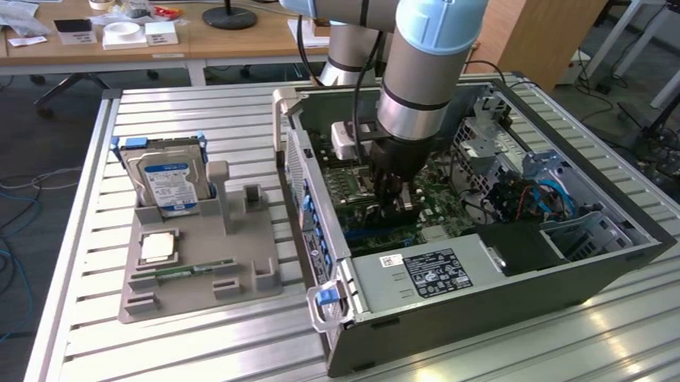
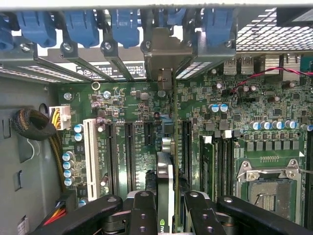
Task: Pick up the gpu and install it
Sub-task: 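Insert the gpu into the slot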
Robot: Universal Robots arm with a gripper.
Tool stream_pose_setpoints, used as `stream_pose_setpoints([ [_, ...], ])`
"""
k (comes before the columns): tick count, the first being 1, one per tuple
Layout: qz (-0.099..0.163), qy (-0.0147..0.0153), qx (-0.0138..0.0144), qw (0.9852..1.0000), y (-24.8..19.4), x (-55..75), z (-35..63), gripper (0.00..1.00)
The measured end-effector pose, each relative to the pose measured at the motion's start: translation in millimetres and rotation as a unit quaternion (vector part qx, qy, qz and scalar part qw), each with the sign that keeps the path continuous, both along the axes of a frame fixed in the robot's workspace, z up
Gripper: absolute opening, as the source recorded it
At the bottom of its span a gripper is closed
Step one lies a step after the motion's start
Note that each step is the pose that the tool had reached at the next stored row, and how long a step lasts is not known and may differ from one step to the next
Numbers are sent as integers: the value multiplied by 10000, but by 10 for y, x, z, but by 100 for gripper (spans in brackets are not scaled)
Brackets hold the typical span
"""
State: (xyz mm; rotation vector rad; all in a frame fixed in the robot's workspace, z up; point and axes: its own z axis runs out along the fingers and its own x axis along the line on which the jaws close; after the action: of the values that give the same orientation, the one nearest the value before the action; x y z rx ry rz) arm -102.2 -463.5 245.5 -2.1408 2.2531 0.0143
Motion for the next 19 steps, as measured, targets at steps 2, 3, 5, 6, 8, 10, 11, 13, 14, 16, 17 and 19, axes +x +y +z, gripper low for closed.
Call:
stream_pose_setpoints([
  [2,0,0,2,10000,0,0,-5,27],
  [3,0,0,1,10000,0,0,-9,27],
  [5,0,0,0,10000,0,0,-20,27],
  [6,0,0,1,10000,0,0,-27,27],
  [8,0,0,0,10000,0,0,-31,27],
  [10,0,0,0,10000,0,0,-31,27],
  [11,0,0,0,10000,0,0,-34,27],
  [13,0,1,-1,10000,0,0,-39,27],
  [14,0,1,-1,10000,0,0,-40,27],
  [16,0,1,-1,10000,0,0,-40,27],
  [17,0,0,0,10000,0,0,-41,27],
  [19,0,0,0,10000,0,0,-41,27],
])
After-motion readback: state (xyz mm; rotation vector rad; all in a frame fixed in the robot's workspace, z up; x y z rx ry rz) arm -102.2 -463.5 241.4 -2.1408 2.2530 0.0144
